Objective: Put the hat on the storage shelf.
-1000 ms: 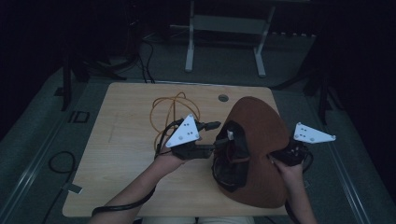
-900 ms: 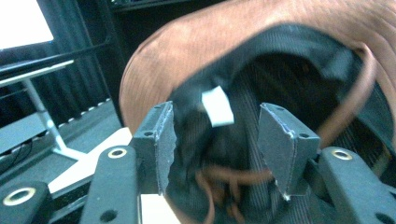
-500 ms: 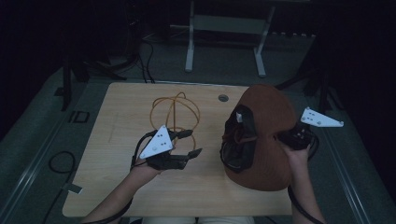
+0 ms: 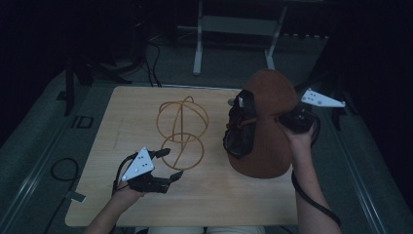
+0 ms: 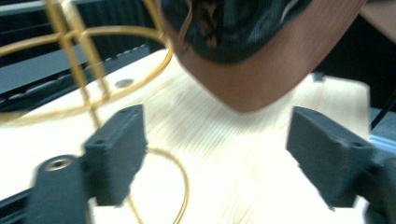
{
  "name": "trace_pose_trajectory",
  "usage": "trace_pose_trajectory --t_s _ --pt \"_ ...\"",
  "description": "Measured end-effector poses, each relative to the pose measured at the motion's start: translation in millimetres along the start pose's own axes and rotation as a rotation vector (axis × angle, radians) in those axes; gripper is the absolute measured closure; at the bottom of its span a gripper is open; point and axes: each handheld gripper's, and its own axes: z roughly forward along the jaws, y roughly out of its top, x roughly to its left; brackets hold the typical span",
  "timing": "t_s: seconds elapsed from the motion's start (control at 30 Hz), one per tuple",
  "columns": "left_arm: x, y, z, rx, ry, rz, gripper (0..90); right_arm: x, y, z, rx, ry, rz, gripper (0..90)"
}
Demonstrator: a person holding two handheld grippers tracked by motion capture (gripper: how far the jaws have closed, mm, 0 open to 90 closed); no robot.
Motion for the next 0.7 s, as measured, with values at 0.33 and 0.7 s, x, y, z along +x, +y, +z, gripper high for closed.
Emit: trace_pose_trajectory --t_s 0.33,0.7 --pt "10.7 -53.5 -26.5 0.026 0.123 -0.082 3.7 -2.5 22.1 37.5 0.006 -0.004 -0.007 87.9" --pt "21.0 -82.6 -48.3 0.018 0.207 -0.15 3.8 21.3 48.1 98.5 0.048 0.059 -0.028 87.7"
